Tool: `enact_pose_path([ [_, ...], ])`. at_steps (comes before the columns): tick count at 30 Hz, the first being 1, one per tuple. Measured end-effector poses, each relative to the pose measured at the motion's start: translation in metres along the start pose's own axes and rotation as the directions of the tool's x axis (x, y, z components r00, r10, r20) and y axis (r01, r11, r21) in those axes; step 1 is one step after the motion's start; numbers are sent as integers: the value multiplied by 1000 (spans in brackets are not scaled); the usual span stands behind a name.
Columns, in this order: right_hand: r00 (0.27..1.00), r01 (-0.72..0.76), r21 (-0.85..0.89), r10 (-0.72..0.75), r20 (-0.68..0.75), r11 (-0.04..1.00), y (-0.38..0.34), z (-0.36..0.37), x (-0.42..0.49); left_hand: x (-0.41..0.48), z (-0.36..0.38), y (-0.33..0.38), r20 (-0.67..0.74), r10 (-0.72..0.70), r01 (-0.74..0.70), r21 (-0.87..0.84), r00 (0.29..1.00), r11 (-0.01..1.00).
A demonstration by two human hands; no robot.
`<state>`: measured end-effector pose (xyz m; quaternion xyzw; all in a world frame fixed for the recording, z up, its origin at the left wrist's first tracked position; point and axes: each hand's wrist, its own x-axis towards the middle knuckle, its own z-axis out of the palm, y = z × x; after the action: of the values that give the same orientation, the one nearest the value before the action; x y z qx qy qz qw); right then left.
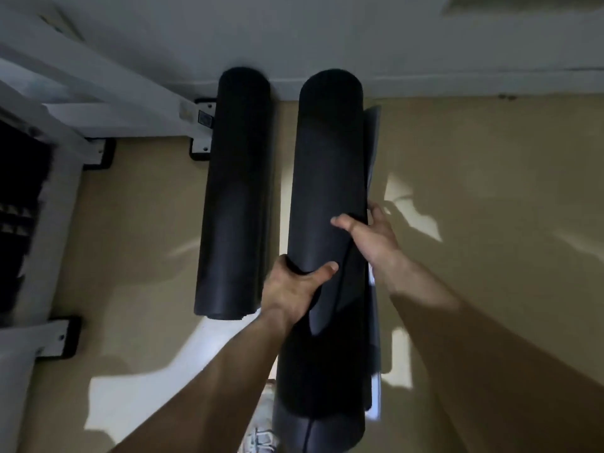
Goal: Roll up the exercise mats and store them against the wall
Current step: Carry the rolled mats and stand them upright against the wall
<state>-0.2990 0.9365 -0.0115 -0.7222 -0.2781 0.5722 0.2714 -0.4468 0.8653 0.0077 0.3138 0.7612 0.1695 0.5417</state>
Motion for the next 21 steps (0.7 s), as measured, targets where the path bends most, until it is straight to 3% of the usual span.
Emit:
enact_pose_path([
  [4, 997, 71, 55, -69, -24, 996, -9, 48, 84, 86, -15, 14, -31, 136, -131, 133, 990, 982],
  [9, 998, 57, -301, -44, 51, 952, 12, 93, 112, 136, -16, 22, -27, 317, -256, 528, 948, 810],
  [11, 999, 35, -359, -25, 33, 933, 27, 95, 100, 135, -15, 13, -11, 304, -247, 553, 953, 795],
  [14, 997, 75, -269, -77, 4, 960, 39, 82, 83, 122, -27, 5, -2, 292, -250, 514, 956, 821],
  [21, 997, -28, -526, 61, 45, 850, 30, 28, -16, 23, -57, 6, 44, 105, -111, 557, 994, 823],
])
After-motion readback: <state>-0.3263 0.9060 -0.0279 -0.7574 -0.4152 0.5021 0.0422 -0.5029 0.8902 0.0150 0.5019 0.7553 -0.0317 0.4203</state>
